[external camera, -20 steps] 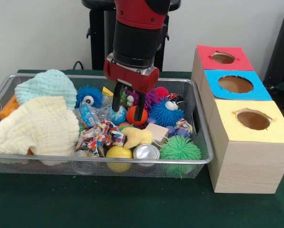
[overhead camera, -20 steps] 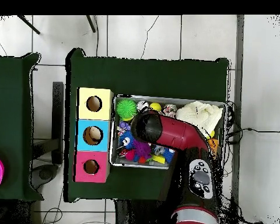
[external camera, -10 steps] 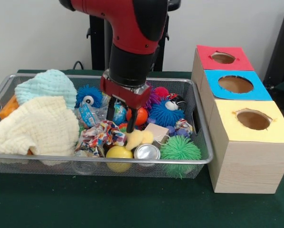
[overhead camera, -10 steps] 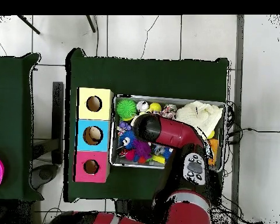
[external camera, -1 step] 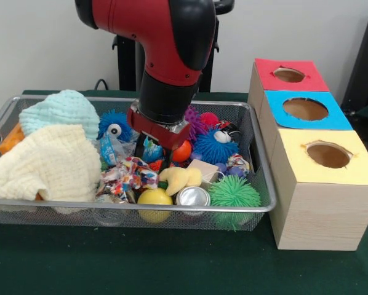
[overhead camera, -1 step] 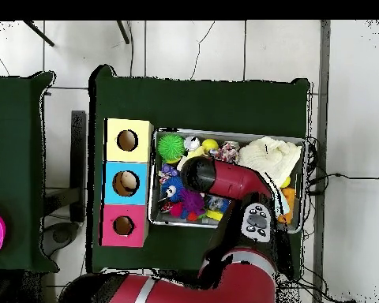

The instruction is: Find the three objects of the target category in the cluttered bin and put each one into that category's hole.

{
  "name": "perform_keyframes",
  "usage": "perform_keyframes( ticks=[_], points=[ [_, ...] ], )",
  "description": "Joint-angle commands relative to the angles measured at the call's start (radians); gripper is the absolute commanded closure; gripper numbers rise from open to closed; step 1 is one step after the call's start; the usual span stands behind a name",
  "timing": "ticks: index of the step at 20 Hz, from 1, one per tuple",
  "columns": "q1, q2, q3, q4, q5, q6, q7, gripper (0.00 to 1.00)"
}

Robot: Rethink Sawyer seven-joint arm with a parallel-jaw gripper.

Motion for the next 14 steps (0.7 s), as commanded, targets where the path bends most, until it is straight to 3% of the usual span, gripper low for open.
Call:
perform_keyframes(
  ticks=[1,6,14],
  points=[
    [0.005,0.027,0.024,-0.002,0.031,-0.044,0.179,0.0],
    [0.011,-0.072,0.029,0.05,0.034,0.041,0.155,0.0],
    [0.005,-0.11,0.034,0.061,0.043,0.073,0.153,0.0]
  ],
)
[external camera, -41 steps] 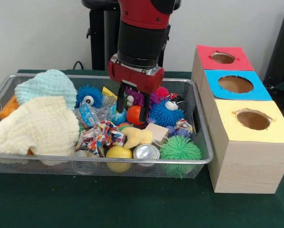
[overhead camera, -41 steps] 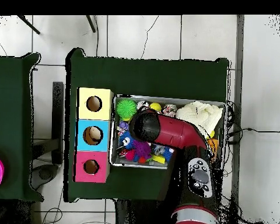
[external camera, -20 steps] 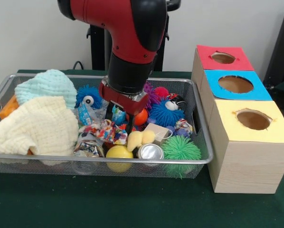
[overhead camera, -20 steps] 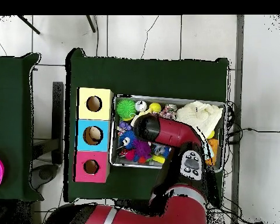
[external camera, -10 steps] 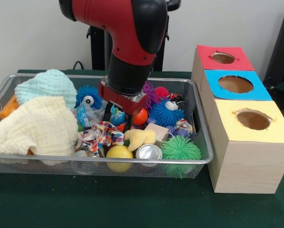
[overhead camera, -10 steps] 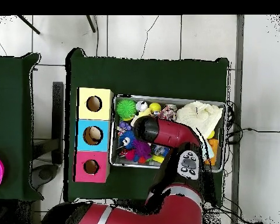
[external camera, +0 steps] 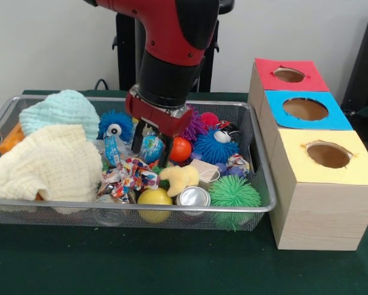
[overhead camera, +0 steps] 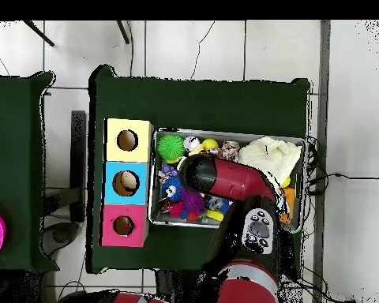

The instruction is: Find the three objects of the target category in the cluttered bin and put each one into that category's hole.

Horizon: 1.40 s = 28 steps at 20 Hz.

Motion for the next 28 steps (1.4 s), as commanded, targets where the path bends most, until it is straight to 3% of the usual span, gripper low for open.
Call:
perform_keyframes(
  ticks=[1,10,28],
  points=[
    [-0.007,-0.041,0.047,0.045,0.043,0.077,0.152,0.0],
    [-0.006,-0.007,0.062,0.036,0.057,0.025,0.174,0.0],
    [0.017,0.016,0.084,-0.015,0.134,0.045,0.183,0.0]
  ],
)
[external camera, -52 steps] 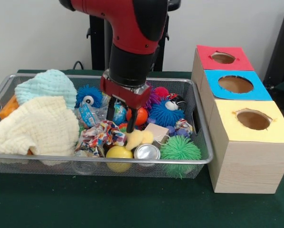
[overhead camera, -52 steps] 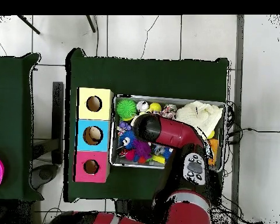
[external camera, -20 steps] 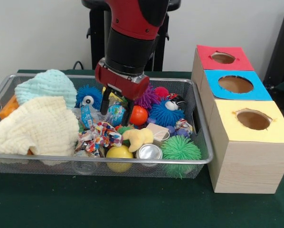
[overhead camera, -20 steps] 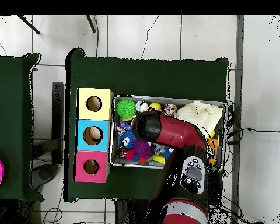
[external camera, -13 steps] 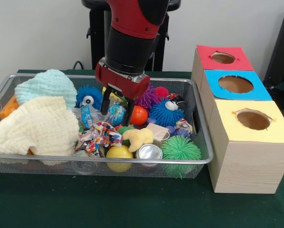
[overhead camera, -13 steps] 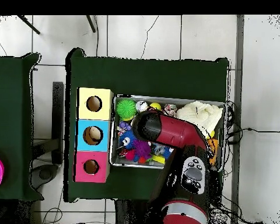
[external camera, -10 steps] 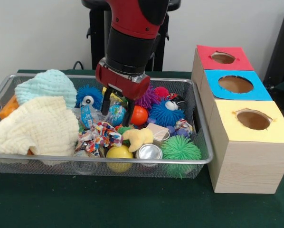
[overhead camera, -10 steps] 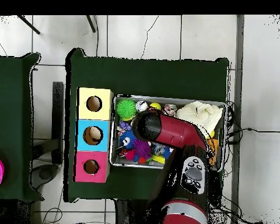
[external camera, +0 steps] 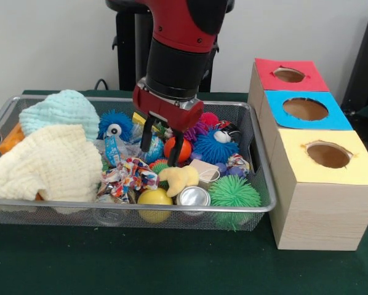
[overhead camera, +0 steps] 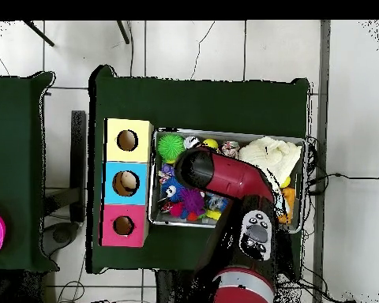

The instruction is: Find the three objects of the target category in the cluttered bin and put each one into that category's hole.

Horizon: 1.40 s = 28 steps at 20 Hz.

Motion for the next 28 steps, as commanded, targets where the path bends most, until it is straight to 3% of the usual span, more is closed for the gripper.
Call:
perform_keyframes(
  ticks=[1,14,28],
  points=[
    [-0.004,0.045,0.089,-0.015,0.065,0.044,0.18,0.0],
    [-0.028,0.007,0.114,0.026,0.094,0.041,0.141,0.0],
    [0.011,0.028,0.081,-0.044,0.11,0.1,0.161,0.0]
  ],
)
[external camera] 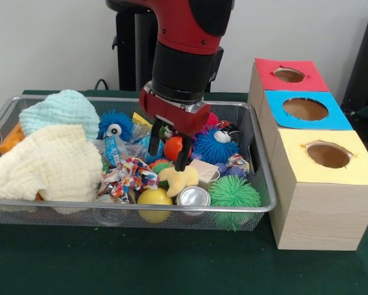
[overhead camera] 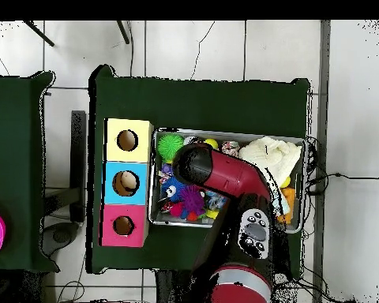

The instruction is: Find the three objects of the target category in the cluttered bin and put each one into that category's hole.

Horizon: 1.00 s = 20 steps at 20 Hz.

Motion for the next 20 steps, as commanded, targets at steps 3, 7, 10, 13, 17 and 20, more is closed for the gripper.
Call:
perform_keyframes(
  ticks=[3,7,10,13,17,20],
  points=[
    [0.016,0.04,0.059,-0.054,0.042,0.104,0.164,0.0],
    [0.023,0.157,0.045,-0.15,0.05,0.047,0.181,0.0],
    [0.029,0.172,0.038,-0.173,0.051,0.055,0.18,0.0],
    [0.036,0.16,0.027,-0.163,0.045,0.073,0.175,0.0],
    [0.036,0.166,0.016,-0.174,0.04,0.078,0.171,0.0],
    [0.036,0.161,0.008,-0.189,0.035,0.109,0.159,0.0]
  ],
)
